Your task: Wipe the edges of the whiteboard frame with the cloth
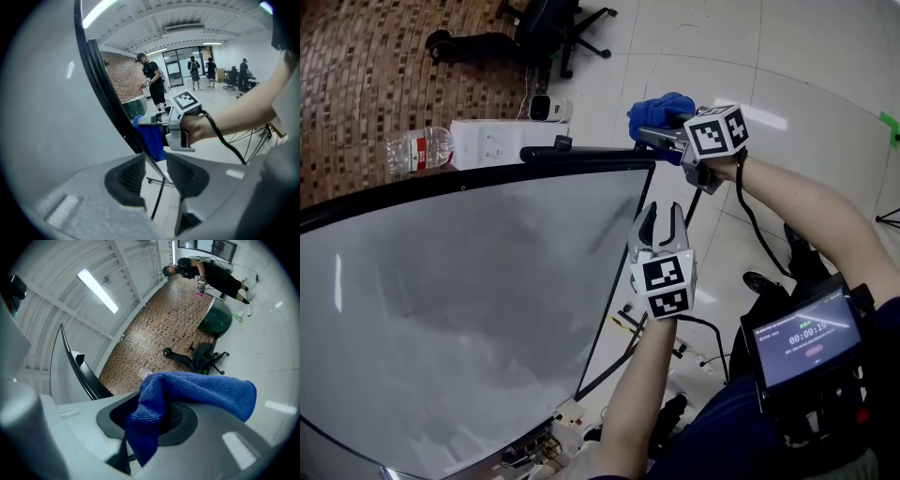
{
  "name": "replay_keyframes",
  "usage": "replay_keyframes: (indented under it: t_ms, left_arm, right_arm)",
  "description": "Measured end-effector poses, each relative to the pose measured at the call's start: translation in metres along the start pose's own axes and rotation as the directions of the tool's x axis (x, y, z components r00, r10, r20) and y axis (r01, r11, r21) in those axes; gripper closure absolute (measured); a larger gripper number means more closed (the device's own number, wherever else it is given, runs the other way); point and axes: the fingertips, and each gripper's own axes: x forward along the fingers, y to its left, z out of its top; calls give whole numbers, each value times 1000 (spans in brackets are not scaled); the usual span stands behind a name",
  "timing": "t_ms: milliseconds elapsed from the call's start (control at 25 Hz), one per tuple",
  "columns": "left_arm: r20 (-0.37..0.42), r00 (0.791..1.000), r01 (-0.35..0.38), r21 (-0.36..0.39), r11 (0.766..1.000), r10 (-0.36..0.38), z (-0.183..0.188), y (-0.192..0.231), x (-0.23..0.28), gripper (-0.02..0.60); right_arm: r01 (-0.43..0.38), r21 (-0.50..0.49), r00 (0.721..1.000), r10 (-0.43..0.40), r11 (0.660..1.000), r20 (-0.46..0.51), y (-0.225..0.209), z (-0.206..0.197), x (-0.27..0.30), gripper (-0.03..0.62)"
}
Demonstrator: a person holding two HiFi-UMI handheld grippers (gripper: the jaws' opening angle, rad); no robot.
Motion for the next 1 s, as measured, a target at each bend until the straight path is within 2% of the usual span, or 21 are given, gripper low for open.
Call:
replay_keyframes:
  t_ms: [120, 320, 520, 680, 800, 1000]
  left_arm:
    - [-15, 1000, 6, -10, 1000, -6, -11, -2, 9, 442]
    - [-40, 998, 41, -29, 999, -42, -29, -14, 24, 442]
    - [-53, 997, 63, -37, 997, -64, -36, -18, 30, 442]
    - [-61, 996, 59, -43, 997, -61, -48, -14, 33, 442]
    - [-64, 996, 61, -49, 997, -64, -58, -14, 42, 442]
    - [-69, 994, 75, -60, 995, -79, -58, -28, 52, 442]
  right_arm:
    - [10, 67, 1000, -10, 998, 7, -18, -18, -2, 482]
    - [41, 92, 999, -39, 995, -28, -42, -49, 3, 482]
    - [59, 96, 998, -56, 994, -33, -51, -54, 4, 482]
    - [108, 85, 992, -103, 991, -69, -67, -72, 2, 484]
    - [113, 100, 991, -104, 989, -85, -78, -84, 4, 484]
    - [117, 134, 991, -106, 984, -85, -89, -79, -1, 484]
